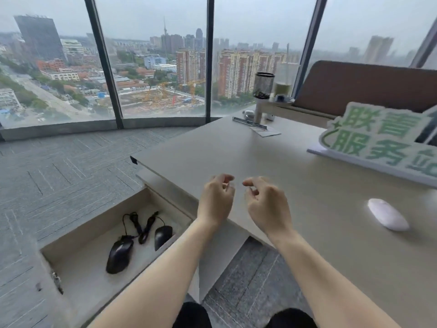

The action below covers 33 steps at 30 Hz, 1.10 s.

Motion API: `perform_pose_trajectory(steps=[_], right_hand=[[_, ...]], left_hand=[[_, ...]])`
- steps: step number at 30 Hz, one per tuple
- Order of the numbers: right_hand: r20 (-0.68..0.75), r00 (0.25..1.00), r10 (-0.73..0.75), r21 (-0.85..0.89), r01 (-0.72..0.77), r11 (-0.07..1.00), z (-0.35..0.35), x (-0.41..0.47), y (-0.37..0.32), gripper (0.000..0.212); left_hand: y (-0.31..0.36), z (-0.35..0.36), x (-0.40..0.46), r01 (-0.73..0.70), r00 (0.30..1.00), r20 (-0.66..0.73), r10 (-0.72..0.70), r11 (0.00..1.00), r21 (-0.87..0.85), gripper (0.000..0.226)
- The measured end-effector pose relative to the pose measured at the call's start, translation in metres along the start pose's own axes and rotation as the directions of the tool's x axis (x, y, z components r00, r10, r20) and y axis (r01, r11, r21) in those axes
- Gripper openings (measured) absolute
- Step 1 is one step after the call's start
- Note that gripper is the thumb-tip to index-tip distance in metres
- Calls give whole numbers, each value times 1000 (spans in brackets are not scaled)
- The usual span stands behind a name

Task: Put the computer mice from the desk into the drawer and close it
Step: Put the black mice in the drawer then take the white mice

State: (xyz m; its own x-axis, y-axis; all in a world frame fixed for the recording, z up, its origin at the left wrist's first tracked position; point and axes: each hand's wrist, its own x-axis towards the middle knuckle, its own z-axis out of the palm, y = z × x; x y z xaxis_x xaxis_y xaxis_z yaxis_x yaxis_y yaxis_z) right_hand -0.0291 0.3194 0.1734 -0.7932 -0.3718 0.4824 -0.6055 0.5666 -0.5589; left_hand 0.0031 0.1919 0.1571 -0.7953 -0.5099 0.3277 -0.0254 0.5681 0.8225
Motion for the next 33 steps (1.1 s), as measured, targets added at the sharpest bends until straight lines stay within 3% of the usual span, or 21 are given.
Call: perform_pose_trajectory(steps=[5,9,12,17,20,23,27,33], right_hand=[[-244,958,149,-169,-194,966,-108,-20,112,24],[-388,868,309,-304,-437,846,-184,-47,194,32],[-374,766,522,-369,-640,674,-227,-69,243,47],[-242,650,720,-427,-738,523,-251,-95,286,66],[-254,663,704,-413,-733,541,-253,-102,297,60],[-262,694,671,-408,-710,574,-251,-100,295,59],[-273,728,628,-322,-685,654,-241,-92,279,61],[-214,844,491,-157,-526,836,-194,-61,209,54]], left_hand=[[76,112,-22,-98,957,271,101,995,-25,28],[125,192,-44,-85,874,480,77,996,-5,45],[153,242,-57,-135,821,563,92,990,35,60],[177,299,-61,-238,801,595,68,948,212,70],[182,320,-58,-308,816,574,64,889,339,66],[180,328,-55,-332,855,510,94,855,398,49],[173,318,-49,-270,906,408,114,898,349,31],[136,237,-29,-171,971,198,136,970,174,46]])
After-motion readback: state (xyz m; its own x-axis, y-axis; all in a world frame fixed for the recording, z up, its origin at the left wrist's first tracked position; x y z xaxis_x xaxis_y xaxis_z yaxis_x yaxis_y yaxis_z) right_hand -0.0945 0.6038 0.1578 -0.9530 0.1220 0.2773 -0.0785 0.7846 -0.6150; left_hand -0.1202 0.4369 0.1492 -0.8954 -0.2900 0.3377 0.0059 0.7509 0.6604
